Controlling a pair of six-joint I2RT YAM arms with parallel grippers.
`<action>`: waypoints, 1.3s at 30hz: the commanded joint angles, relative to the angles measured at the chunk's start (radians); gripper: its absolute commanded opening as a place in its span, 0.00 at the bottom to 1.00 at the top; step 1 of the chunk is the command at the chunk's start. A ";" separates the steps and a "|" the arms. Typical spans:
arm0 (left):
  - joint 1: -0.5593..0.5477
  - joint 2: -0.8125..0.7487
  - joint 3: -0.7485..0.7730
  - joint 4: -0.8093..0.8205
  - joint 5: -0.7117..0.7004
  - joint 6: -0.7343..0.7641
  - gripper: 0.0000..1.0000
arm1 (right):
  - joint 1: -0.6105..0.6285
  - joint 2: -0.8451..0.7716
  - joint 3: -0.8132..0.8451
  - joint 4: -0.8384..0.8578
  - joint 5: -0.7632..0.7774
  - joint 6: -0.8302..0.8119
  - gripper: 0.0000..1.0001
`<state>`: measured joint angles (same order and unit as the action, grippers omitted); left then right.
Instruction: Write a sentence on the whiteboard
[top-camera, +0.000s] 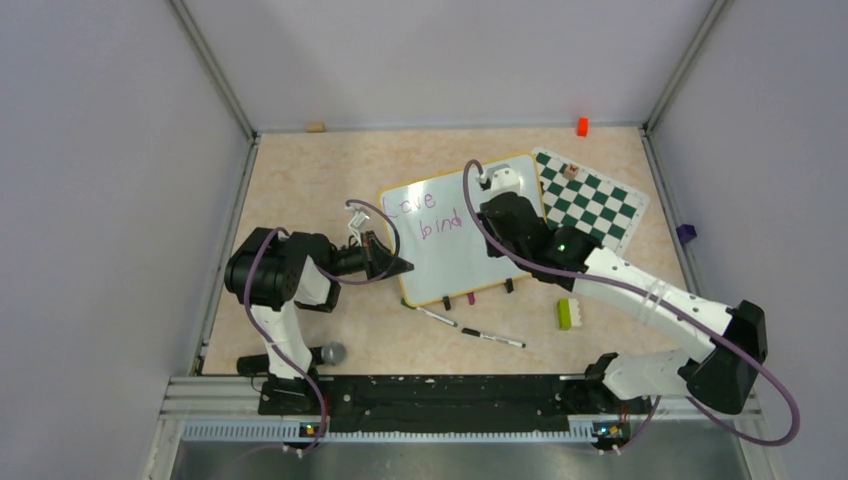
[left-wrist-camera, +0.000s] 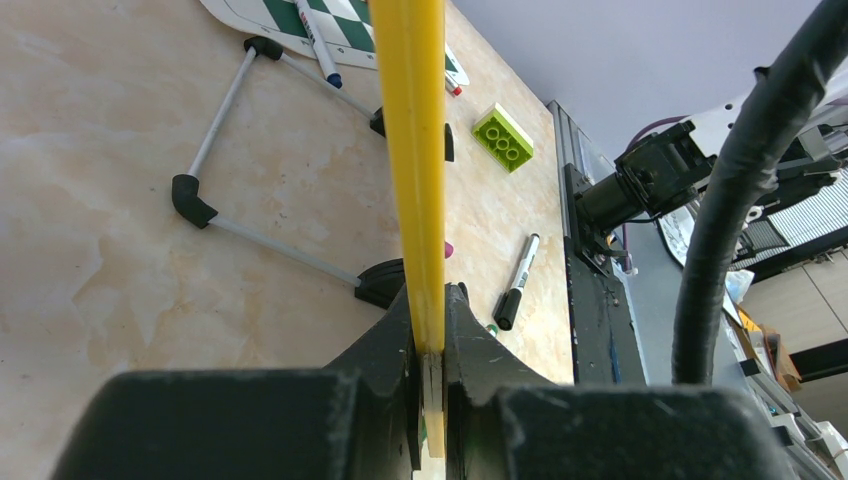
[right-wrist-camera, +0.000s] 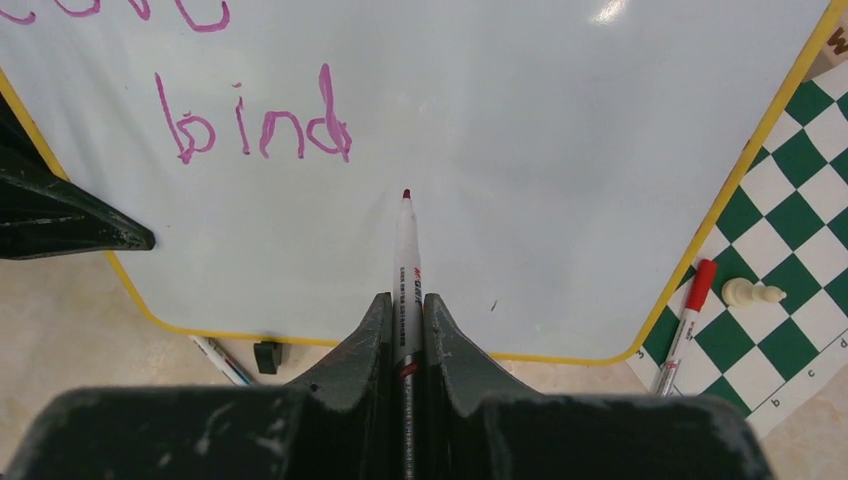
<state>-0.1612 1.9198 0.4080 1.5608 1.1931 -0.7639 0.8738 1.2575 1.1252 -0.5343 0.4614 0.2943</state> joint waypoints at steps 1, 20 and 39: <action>-0.014 -0.002 -0.008 0.059 0.053 0.080 0.00 | -0.010 -0.043 -0.002 0.052 -0.004 0.023 0.00; -0.015 -0.002 -0.008 0.059 0.055 0.080 0.00 | -0.010 0.094 0.134 0.049 -0.011 0.028 0.00; -0.015 -0.010 -0.011 0.059 0.056 0.078 0.00 | -0.010 0.144 0.175 0.021 0.048 0.034 0.00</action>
<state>-0.1616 1.9198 0.4080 1.5612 1.1931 -0.7643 0.8738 1.3968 1.2457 -0.5243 0.4706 0.3176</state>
